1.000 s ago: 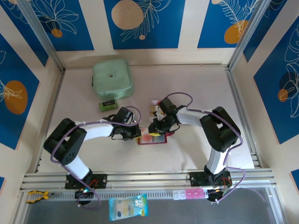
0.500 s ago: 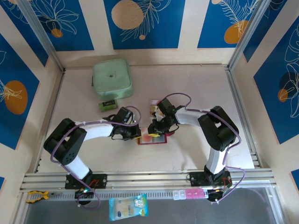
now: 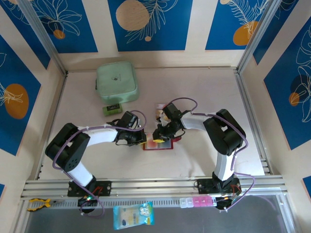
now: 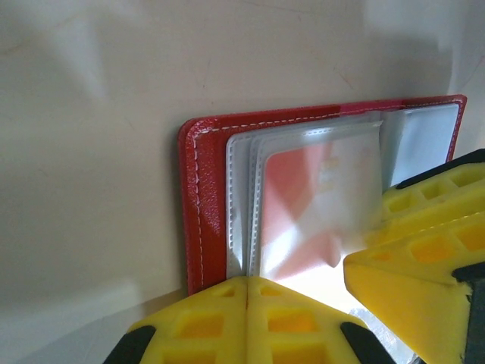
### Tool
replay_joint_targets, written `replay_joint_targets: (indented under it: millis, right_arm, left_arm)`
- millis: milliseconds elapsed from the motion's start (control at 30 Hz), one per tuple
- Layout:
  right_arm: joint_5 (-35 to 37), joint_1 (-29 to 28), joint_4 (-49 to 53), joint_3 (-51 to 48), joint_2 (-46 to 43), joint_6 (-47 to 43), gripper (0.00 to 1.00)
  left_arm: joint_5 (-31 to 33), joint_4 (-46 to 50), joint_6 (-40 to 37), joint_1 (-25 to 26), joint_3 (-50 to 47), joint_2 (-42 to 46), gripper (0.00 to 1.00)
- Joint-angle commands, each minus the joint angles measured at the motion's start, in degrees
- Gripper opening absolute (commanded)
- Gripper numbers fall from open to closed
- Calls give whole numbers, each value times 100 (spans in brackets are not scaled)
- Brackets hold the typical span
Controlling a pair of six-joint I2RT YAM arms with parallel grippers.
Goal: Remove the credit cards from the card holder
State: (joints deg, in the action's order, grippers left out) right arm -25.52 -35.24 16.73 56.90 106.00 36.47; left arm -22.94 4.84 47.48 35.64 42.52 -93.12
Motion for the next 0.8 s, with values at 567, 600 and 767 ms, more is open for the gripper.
replay_joint_targets:
  millis: [567,600,767]
  right_arm:
    - [767,-17,1172,514,54,-410,19]
    - [762,-18,1187,519,53,-412,19]
    - [748,-26,1199,541,39,-404,19]
  left_arm:
    - [27,271,-196,-93,10,-69,0]
    - [26,270,-196,-93,6,-70,0]
    - [18,267,-197,-93,37,-64,0]
